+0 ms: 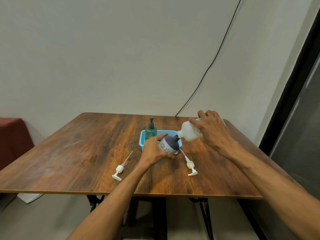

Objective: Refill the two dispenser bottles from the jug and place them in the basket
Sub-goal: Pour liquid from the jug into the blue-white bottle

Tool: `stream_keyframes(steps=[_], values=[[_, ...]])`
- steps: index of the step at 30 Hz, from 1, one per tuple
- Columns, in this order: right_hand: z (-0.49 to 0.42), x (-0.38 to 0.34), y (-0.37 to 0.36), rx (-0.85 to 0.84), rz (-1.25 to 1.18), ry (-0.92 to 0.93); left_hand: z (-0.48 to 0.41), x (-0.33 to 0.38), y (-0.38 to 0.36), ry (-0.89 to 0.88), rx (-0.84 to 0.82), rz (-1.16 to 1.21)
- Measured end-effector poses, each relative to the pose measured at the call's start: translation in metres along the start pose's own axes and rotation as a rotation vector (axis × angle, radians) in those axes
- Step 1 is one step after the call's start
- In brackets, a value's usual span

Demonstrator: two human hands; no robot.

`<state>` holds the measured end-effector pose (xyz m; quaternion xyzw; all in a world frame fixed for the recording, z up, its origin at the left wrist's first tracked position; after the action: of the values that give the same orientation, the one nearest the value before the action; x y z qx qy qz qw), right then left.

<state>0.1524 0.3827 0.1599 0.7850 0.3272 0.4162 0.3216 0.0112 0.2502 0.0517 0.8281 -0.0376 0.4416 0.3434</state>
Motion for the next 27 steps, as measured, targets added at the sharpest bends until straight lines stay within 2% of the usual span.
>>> stream_keyframes(steps=[27], values=[[-0.0001,0.0011,-0.0012,0.028,0.022,0.017,0.0013,-0.0003,-0.0022,-0.003,-0.012,0.005]])
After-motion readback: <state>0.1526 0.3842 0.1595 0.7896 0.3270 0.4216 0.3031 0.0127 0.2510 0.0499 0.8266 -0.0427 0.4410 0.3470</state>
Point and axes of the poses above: each hand's wrist, its own z-axis away from the middle knuckle, its own y-axis out of the back of the hand, x = y × z, the point moved 5 cm from there along -z, towards the middle knuckle, and after that the axes turned 5 degrees about x, right-handed, at the moved point
